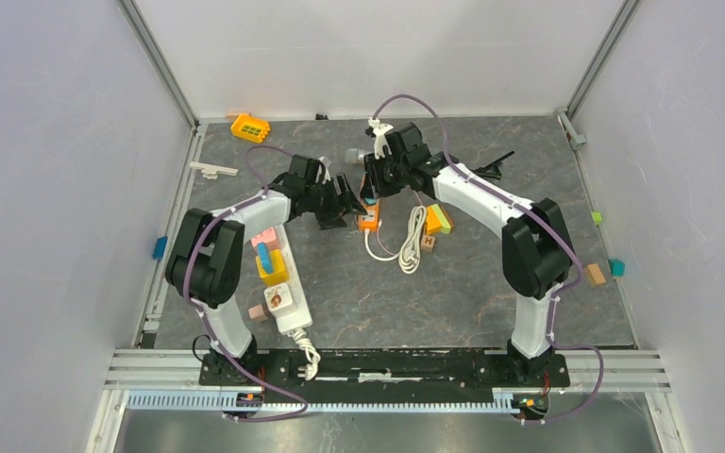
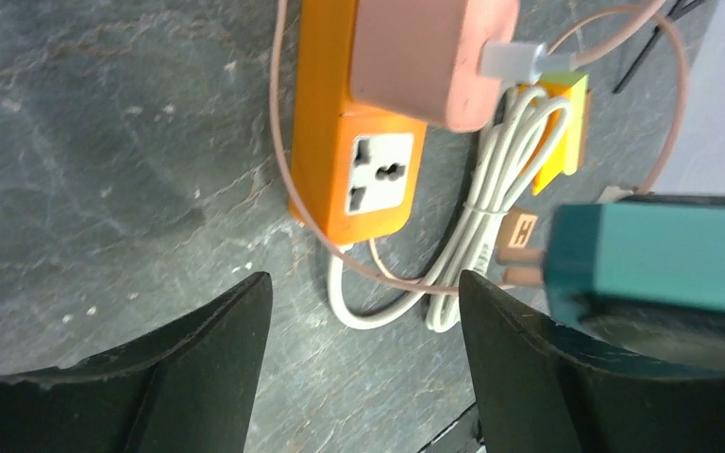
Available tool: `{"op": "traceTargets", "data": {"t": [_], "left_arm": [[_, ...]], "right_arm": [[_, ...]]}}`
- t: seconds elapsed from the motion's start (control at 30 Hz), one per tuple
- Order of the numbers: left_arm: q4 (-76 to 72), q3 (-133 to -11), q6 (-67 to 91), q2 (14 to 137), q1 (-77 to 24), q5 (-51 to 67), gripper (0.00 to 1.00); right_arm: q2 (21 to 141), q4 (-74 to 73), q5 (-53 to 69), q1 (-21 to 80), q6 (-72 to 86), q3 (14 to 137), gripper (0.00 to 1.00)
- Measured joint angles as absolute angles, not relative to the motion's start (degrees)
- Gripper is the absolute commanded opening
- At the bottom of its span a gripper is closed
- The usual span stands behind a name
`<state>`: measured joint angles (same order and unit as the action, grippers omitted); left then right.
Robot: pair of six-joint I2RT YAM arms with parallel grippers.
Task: Insert the plug
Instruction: Move the socket to the center of the board, then insert the plug into the socket.
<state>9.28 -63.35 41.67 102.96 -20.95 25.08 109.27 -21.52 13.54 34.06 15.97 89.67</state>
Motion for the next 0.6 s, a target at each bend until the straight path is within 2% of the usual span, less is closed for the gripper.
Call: {"op": "traceTargets", "data": {"t": [0.2,0.6], "left_arm": [[16.7,-63.4,37.3,100.2,-21.0,21.3,0.85],[22.4,-63.3,31.4,93.8,-19.8,14.2,0.87]], "right_arm": [[111.7,-21.9,13.5,34.1,22.7,88.4,0.00],[111.7,-18.0,8.5,34.1,33.2,80.8,0.00]]}}
